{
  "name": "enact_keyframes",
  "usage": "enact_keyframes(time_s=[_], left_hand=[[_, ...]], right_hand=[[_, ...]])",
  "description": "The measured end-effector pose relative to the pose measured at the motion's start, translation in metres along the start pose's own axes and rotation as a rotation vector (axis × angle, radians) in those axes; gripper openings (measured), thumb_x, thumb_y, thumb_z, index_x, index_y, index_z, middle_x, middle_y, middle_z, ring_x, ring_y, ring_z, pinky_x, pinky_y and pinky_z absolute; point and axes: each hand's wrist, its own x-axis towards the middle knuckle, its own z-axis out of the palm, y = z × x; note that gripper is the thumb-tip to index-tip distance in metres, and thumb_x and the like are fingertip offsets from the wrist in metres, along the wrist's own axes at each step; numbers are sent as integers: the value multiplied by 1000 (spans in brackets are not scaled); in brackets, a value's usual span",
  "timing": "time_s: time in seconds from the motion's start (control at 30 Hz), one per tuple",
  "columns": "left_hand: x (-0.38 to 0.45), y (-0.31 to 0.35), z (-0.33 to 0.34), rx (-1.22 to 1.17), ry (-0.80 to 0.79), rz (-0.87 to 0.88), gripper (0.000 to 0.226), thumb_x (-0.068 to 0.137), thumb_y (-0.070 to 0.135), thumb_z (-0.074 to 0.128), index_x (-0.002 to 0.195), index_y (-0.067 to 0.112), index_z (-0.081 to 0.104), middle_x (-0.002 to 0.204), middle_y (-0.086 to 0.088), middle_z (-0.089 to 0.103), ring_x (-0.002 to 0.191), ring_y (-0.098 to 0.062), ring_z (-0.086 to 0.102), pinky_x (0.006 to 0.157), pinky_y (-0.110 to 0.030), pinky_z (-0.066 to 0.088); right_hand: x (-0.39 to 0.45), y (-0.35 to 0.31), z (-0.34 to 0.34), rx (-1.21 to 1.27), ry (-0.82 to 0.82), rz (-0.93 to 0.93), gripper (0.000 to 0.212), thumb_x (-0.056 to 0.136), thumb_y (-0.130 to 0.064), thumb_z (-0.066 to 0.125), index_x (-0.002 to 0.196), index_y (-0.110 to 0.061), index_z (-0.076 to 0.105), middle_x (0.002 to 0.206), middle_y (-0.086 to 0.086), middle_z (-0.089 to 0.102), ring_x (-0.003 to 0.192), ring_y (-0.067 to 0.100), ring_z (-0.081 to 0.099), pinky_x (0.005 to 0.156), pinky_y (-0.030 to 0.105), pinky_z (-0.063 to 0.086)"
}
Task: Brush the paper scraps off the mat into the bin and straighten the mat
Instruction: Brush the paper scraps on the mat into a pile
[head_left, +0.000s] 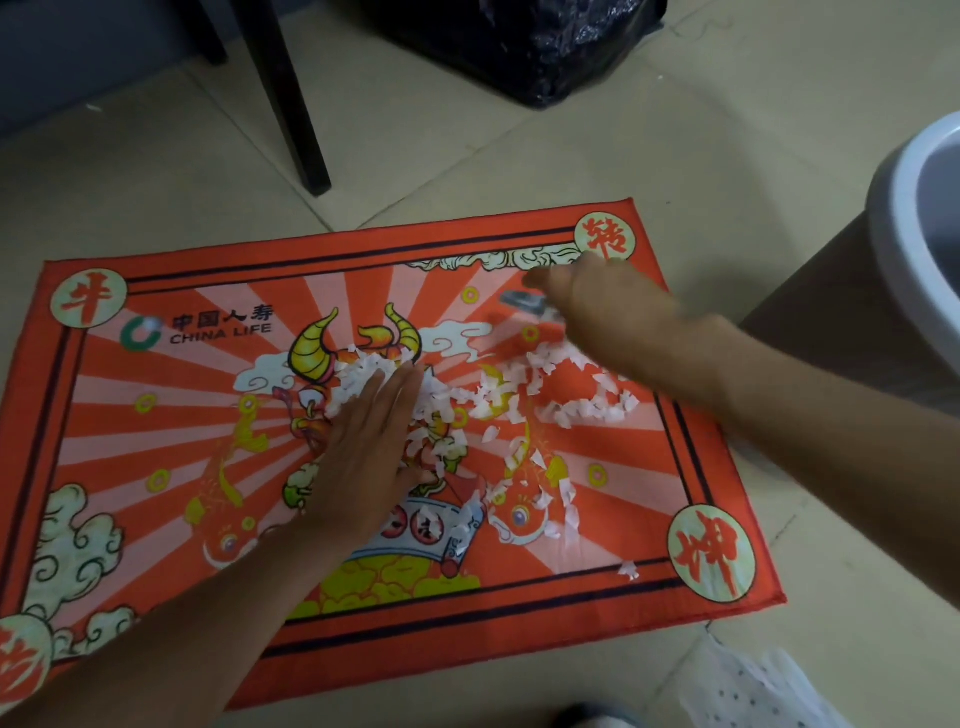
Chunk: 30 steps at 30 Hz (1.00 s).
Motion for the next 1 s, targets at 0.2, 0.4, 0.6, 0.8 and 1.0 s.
enact_keyframes(time_s=[0.2,0.4,0.6,0.8,1.0], left_hand=[[5,6,-2,15,-11,29,115,81,32,79,157,26,-7,165,8,-6,152,-17,-10,123,-46,8],[7,14,-2,43,-33,45,113,82,40,75,157,25,-7,165,8,-10,150,-13,-16,118,-34,-6],[6,14,-1,52,-48,41,114,82,38,76,157,24,-9,165,7,-11,151,-15,-15,120,-37,-4],[5,15,-2,28,-52,40,113,81,39,76,157,25,-7,165,7,-9,151,-14,-16,121,-38,-3],[6,17,-3,24,-53,38,114,80,38,77,157,25,-6,165,8,-9,151,-16,-14,119,-37,-5]], right_hand=[[20,41,11,-80,27,92,45,91,1,47,134,-12,51,115,20,58,97,37,61,70,37,48],[10,44,29,-47,5,74,55,90,2,45,139,-23,49,110,17,59,86,30,59,63,32,44],[16,43,26,33,13,27,59,87,1,50,139,-28,50,120,20,63,90,34,65,67,33,51],[14,27,27,67,-17,-56,64,86,4,46,141,-29,49,120,19,64,87,35,67,62,31,52],[13,21,29,130,-52,-138,59,87,5,46,136,-27,55,124,15,63,90,32,68,61,29,50]])
